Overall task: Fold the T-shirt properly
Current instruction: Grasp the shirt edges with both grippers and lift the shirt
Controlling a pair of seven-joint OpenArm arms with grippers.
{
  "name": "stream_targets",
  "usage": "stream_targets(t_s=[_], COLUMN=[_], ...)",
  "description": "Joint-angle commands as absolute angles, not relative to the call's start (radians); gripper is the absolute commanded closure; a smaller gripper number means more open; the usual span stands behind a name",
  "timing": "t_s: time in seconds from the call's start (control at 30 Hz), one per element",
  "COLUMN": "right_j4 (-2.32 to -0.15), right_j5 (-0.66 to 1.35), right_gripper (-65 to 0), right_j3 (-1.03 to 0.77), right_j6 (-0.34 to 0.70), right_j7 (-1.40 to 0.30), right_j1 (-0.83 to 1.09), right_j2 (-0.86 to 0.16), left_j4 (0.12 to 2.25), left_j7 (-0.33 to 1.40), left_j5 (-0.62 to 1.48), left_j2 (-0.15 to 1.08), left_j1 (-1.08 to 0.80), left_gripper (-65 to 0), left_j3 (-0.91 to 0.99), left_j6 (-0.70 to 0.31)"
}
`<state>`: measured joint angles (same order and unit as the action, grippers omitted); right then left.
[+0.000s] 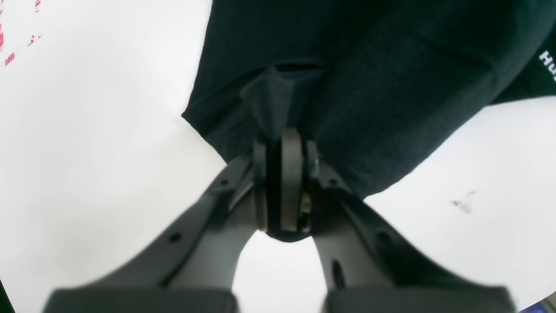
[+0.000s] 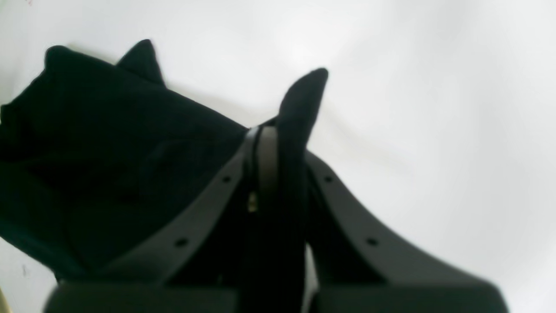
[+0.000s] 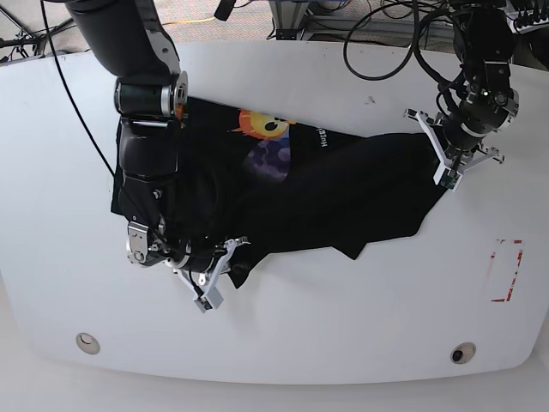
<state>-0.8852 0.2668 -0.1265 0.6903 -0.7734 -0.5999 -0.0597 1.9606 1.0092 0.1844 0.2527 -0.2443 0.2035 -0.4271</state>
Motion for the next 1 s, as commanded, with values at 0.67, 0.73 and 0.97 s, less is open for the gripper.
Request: stream_targets(t_s=[0.67, 0.73, 0.97], right_j4=[-1.339, -1.336, -1.334], right_j5=[0.288, 0.289, 0.289], right_gripper=[0.0, 0.0, 0.0], right_j3=[-0.127, -0.128, -0.122], right_j6=[0.698, 0.698, 0.698], right_j7=[-1.012, -1.013, -1.027], right_j1=[-0.684, -0.717, -0.846], right_j2=[-0.142, -0.145, -0.211], left_j4=[1.977, 1.977, 1.975], left_j7=[1.000, 1.000, 1.007], left_j5=[0.186, 0.186, 0.186], left_j2=[0.255, 0.255, 0.255], left_j1=[0.030, 0.088, 0.266], left_gripper=[0.0, 0.0, 0.0], left_j3=[0.193, 0.179, 0.177], left_j6=[-0.415, -0.415, -0.414])
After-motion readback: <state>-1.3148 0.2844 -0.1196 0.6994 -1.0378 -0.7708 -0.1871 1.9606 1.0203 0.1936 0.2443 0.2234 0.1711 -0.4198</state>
